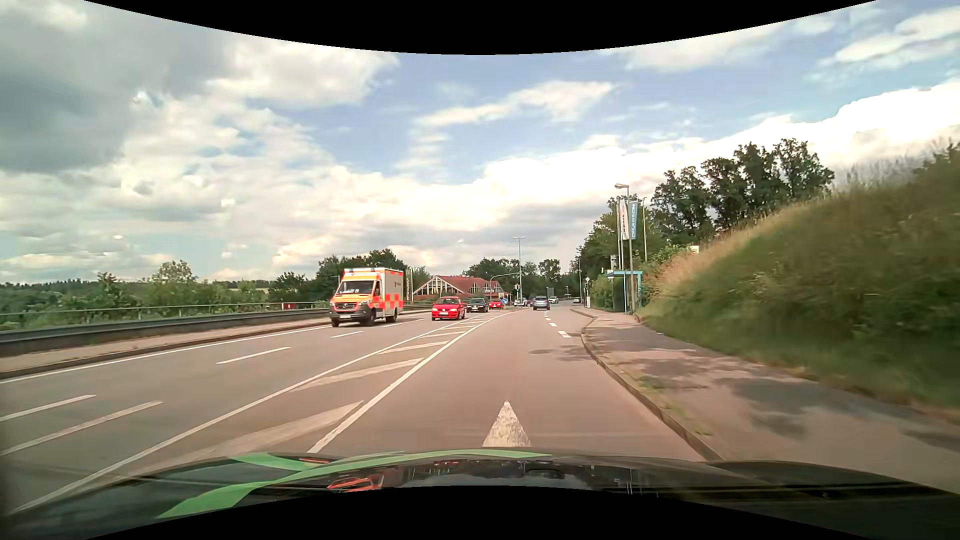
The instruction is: Follow the waypoints while adhering to traffic rules and regulations
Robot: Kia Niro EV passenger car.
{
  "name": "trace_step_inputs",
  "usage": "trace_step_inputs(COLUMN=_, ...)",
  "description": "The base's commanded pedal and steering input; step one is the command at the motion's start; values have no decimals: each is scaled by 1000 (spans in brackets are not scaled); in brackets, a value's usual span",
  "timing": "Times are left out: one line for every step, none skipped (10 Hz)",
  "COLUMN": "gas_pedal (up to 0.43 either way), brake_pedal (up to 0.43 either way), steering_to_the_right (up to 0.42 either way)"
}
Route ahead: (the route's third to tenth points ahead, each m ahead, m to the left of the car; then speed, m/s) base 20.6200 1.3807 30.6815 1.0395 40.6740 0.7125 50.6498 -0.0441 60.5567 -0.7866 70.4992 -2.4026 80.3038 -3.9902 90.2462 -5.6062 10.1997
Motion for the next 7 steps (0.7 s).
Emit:
trace_step_inputs(gas_pedal=138, brake_pedal=0, steering_to_the_right=8)
trace_step_inputs(gas_pedal=138, brake_pedal=0, steering_to_the_right=8)
trace_step_inputs(gas_pedal=138, brake_pedal=0, steering_to_the_right=8)
trace_step_inputs(gas_pedal=138, brake_pedal=0, steering_to_the_right=8)
trace_step_inputs(gas_pedal=138, brake_pedal=0, steering_to_the_right=8)
trace_step_inputs(gas_pedal=138, brake_pedal=0, steering_to_the_right=8)
trace_step_inputs(gas_pedal=138, brake_pedal=0, steering_to_the_right=7)
